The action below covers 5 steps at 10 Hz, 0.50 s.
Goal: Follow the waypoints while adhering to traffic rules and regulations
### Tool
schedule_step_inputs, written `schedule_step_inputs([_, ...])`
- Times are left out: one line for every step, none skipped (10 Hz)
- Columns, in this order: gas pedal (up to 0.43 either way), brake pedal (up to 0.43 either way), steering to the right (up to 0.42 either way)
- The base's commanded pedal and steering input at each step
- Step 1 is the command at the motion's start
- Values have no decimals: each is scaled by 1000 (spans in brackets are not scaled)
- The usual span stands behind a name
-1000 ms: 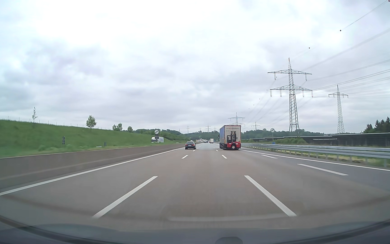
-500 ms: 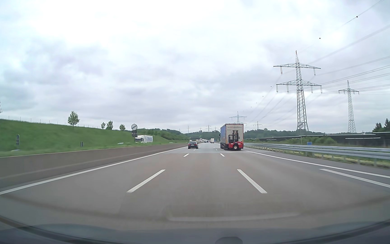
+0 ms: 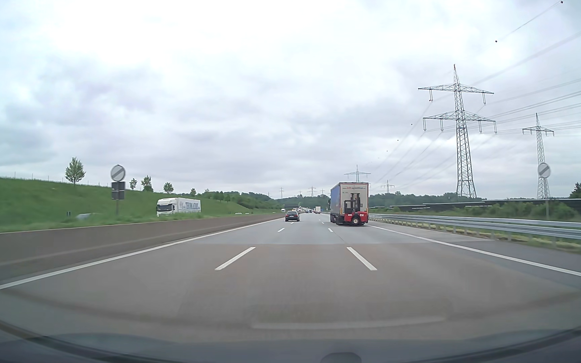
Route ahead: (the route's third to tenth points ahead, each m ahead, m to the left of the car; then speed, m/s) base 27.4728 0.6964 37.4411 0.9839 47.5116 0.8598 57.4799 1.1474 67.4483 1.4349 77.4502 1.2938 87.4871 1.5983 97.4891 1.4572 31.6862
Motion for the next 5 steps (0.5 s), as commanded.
schedule_step_inputs([421,0,-2])
schedule_step_inputs([409,0,-2])
schedule_step_inputs([409,0,-2])
schedule_step_inputs([409,0,-2])
schedule_step_inputs([409,0,-1])
